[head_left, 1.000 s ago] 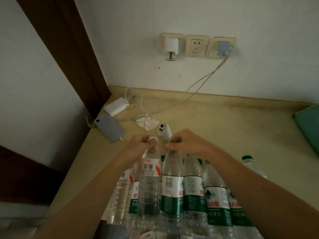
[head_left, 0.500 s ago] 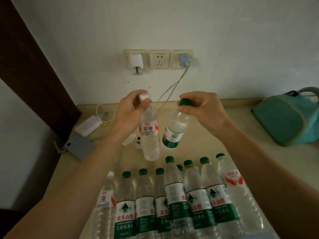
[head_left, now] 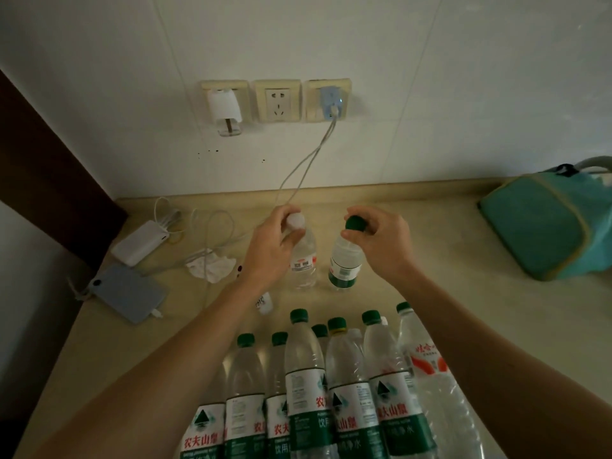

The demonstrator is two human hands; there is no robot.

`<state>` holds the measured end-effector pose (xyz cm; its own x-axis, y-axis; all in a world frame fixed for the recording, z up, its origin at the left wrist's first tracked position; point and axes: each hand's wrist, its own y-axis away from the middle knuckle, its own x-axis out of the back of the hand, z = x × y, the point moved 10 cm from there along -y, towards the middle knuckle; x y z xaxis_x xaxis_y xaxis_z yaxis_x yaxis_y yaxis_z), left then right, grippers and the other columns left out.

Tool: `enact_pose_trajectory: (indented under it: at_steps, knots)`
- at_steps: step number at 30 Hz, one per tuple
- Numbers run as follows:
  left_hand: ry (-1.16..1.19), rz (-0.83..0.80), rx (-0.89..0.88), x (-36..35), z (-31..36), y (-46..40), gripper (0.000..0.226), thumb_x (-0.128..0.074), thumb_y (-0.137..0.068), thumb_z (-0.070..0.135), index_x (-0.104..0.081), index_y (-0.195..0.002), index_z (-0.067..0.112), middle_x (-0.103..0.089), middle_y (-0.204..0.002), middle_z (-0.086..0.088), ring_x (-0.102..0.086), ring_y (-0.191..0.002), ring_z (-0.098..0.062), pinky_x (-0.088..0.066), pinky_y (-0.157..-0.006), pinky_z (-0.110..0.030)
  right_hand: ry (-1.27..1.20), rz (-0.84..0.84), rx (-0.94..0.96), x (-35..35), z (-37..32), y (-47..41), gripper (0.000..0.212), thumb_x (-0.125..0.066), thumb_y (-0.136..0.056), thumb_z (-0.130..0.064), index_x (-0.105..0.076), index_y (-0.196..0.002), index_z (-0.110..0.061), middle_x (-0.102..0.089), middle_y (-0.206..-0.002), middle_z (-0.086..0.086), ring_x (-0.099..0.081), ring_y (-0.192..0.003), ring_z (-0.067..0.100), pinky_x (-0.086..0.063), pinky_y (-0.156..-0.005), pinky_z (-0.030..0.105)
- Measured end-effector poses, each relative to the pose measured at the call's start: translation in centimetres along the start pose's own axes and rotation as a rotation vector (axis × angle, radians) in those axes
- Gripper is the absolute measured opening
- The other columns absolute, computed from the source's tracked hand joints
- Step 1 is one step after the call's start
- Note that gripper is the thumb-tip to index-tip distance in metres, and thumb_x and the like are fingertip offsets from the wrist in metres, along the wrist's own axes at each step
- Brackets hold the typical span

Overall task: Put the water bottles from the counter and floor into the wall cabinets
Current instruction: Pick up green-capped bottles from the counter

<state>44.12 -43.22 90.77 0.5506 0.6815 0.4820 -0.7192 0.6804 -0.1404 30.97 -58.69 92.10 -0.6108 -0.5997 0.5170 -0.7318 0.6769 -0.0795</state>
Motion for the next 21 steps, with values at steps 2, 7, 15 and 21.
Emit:
enact_pose_trajectory:
  at_steps: [2,7,15,21]
  knots:
    - [-0.012,-0.017,0.002,-0.4,0.2,-0.2,0.035,-0.065,-0.096,0.021,-0.055,-0.129,0.020,-0.064,-0.124,0.005,-0.059,-0.115,-0.010,-0.049,-0.102,-0.035,-0.016,-0.020,-0.002,0.0,0.4,-0.4,0.048,-0.078,-0.084,-0.016,-0.064,-0.129,-0.021,-0.071,-0.116,-0.004,-0.065,-0.108,0.014,-0.052,-0.101,0.033]
    - [-0.018,-0.068,0.004,-0.9,0.1,0.3,0.037,-0.065,-0.095,0.022,-0.052,-0.130,0.023,-0.059,-0.130,0.009,-0.054,-0.123,-0.008,-0.045,-0.107,-0.039,-0.001,-0.062,0.007,-0.2,1.1,-0.6,0.051,-0.077,-0.086,-0.018,-0.059,-0.134,-0.023,-0.067,-0.120,-0.009,-0.061,-0.113,0.011,-0.049,-0.103,0.030]
    - [0.080,-0.119,0.243,-3.7,-6.1,2.1,0.098,-0.088,-0.072,0.028,-0.028,-0.150,0.028,-0.047,-0.140,0.016,-0.049,-0.125,-0.006,-0.041,-0.101,-0.027,-0.006,-0.292,-0.160,-3.6,7.2,-0.1,0.088,-0.088,-0.071,-0.027,-0.039,-0.145,-0.023,-0.056,-0.134,-0.007,-0.055,-0.120,0.015,-0.050,-0.097,0.033]
    - [0.199,-0.035,0.357,-5.8,-10.7,2.5,0.082,-0.090,-0.068,0.013,-0.042,-0.132,0.030,-0.059,-0.124,0.014,-0.063,-0.107,0.000,-0.054,-0.084,-0.018,0.026,-0.387,-0.173,-6.2,11.0,-0.6,0.070,-0.091,-0.067,-0.021,-0.050,-0.123,-0.031,-0.063,-0.111,-0.007,-0.062,-0.098,0.010,-0.054,-0.088,0.031]
